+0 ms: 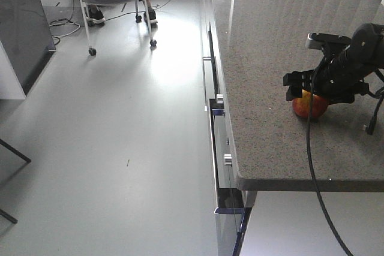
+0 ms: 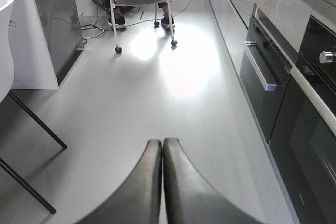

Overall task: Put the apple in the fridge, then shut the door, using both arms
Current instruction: 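Lower the open right gripper over the red-yellow apple and close, then lift the apple off the countertop with the right gripper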

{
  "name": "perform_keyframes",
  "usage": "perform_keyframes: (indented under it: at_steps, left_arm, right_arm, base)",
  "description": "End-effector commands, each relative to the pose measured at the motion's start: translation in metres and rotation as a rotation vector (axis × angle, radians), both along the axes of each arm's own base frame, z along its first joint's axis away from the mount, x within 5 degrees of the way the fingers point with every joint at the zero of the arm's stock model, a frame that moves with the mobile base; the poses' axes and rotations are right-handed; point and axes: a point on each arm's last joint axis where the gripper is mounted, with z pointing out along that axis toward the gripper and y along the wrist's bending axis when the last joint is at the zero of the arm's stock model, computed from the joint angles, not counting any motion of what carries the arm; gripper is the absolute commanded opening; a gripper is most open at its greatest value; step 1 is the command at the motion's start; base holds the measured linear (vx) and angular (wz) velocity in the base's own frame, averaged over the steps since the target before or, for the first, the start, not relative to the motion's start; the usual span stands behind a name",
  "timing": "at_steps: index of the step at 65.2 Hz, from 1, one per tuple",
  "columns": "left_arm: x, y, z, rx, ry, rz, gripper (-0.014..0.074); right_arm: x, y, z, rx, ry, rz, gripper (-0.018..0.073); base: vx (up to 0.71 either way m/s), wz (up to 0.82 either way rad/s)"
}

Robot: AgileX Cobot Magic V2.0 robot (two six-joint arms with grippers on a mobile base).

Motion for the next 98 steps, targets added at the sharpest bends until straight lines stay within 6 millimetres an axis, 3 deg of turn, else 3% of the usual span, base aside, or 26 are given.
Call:
perform_keyframes:
  at_steps: [1,20,29,35,45,60,67,81,98]
  left_arm:
    - [0.0,0.0,0.013,-0.003,-0.101,-0.002,-0.0006]
    - [0.0,0.0,0.013,-0.003,-0.101,-0.002,-0.0006]
    - [0.0,0.0,0.013,-0.003,-0.101,-0.002,-0.0006]
    - [0.0,0.0,0.013,-0.003,-0.101,-0.002,-0.0006]
    - [0.0,0.0,0.013,-0.003,-0.101,-0.002,-0.0006]
    - [0.0,0.0,0.013,-0.003,-0.101,-0.002,-0.0006]
    - [0.0,0.0,0.013,-0.003,-0.101,-0.002,-0.0006]
    - [0.0,0.0,0.013,-0.003,-0.101,-0.002,-0.0006]
    - [0.0,0.0,0.013,-0.003,-0.101,-0.002,-0.0006]
  right_arm:
    - [-0.001,-0.003,0.035,-0.012,-0.113,-0.002,0.0552]
    - [-0.003,-0.005,0.033,-0.054,-0.082,0.012,0.034]
    - [-0.007,-0.005,0.047,-0.052,-0.12,0.015,0.0239]
    - [-0.014,-0.004,0.07,-0.053,-0.194,0.016,0.0188]
    - [-0.042,0.0,0.134,-0.039,-0.375,0.045,0.0157]
    - [-0.123,0.012,0.237,-0.002,-0.689,0.145,0.0159]
    - [-0.157,0.014,0.268,-0.002,-0.809,0.162,0.0158]
    - [-0.194,0.016,0.294,-0.007,-0.909,0.162,0.0158]
    - [-0.202,0.016,0.298,-0.006,-0.922,0.163,0.0158]
  base:
    - [0.0,0.0]
    - [0.0,0.0]
    - [0.0,0.0]
    - [0.0,0.0]
    - [0.0,0.0]
    - [0.0,0.0]
    - [0.0,0.0]
    - [0.0,0.0]
    - [0.0,0.0]
